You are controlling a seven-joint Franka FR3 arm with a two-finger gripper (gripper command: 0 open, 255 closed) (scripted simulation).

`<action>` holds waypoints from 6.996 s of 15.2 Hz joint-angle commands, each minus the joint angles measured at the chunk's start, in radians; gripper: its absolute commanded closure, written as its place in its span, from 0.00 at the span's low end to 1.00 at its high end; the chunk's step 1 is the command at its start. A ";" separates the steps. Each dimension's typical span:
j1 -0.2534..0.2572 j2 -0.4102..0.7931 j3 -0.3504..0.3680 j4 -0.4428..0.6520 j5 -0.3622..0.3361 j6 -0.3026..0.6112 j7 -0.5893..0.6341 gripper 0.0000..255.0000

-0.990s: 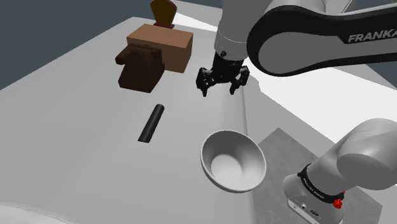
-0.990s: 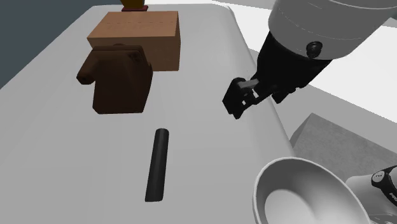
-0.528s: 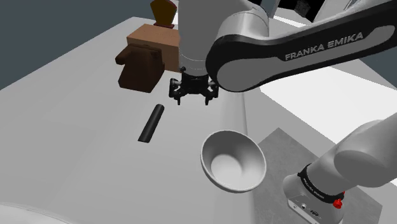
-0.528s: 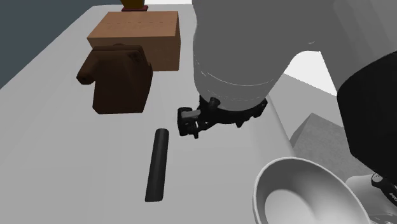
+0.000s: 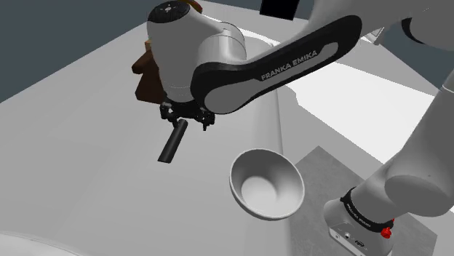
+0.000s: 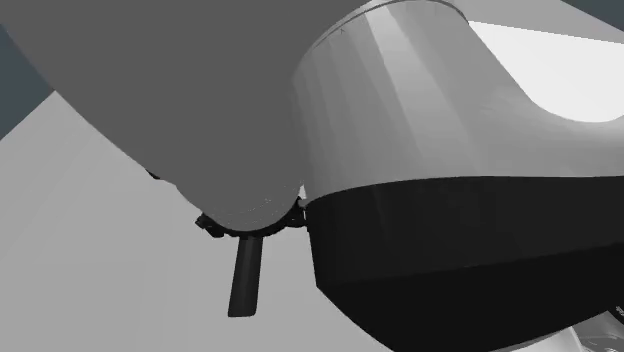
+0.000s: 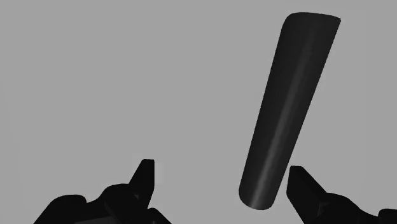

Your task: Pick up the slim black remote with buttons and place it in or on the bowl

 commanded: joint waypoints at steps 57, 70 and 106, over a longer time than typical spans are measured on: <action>0.119 0.148 -0.034 0.379 -0.045 -0.267 0.053 1.00; -0.016 -0.251 0.038 -0.010 0.207 -0.160 -0.017 1.00; 0.260 -0.962 -0.051 -0.717 0.679 -0.047 -0.152 1.00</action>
